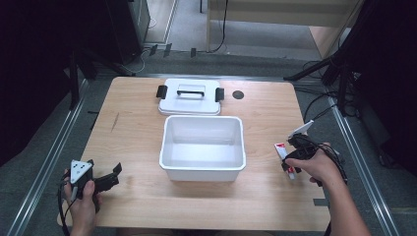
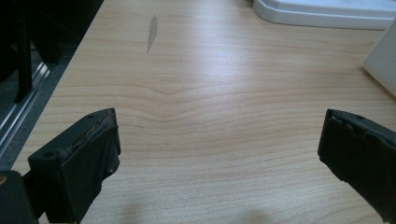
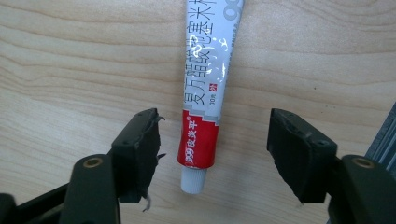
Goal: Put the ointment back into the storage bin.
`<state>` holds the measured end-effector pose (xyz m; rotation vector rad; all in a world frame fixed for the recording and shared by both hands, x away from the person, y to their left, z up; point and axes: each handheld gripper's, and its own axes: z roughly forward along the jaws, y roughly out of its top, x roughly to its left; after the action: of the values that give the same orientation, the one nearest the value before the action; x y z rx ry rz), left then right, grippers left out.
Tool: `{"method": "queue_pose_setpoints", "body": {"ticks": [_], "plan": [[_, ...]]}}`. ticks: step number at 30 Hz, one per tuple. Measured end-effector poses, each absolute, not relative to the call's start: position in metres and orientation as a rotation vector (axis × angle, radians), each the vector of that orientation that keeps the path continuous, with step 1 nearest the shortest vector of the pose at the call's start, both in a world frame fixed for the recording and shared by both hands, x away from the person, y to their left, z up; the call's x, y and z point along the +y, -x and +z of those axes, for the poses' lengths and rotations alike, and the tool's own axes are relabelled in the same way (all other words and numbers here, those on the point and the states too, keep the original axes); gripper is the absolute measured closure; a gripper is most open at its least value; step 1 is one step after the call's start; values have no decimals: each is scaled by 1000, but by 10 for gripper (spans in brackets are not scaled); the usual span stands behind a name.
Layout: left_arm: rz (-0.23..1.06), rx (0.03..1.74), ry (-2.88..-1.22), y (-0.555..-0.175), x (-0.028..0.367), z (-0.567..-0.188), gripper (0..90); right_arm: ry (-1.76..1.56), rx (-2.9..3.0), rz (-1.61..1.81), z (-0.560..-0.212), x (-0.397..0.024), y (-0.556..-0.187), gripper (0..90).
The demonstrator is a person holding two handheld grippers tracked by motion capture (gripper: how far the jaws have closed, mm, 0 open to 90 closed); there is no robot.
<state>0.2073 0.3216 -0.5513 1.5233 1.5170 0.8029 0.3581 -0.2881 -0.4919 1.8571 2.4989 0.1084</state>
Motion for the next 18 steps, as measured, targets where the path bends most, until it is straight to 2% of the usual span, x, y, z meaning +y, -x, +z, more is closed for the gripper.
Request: {"method": "queue_pose_setpoints", "body": {"ticks": [10,18], "plan": [[799,1517,-1525,-207,322,-551,0,-1906,2482,73,-496,-281,-363,482],[796,1520,-1523,-208,322,-551,0,-1916,2467,44,-500,-278,-367,534]]}}
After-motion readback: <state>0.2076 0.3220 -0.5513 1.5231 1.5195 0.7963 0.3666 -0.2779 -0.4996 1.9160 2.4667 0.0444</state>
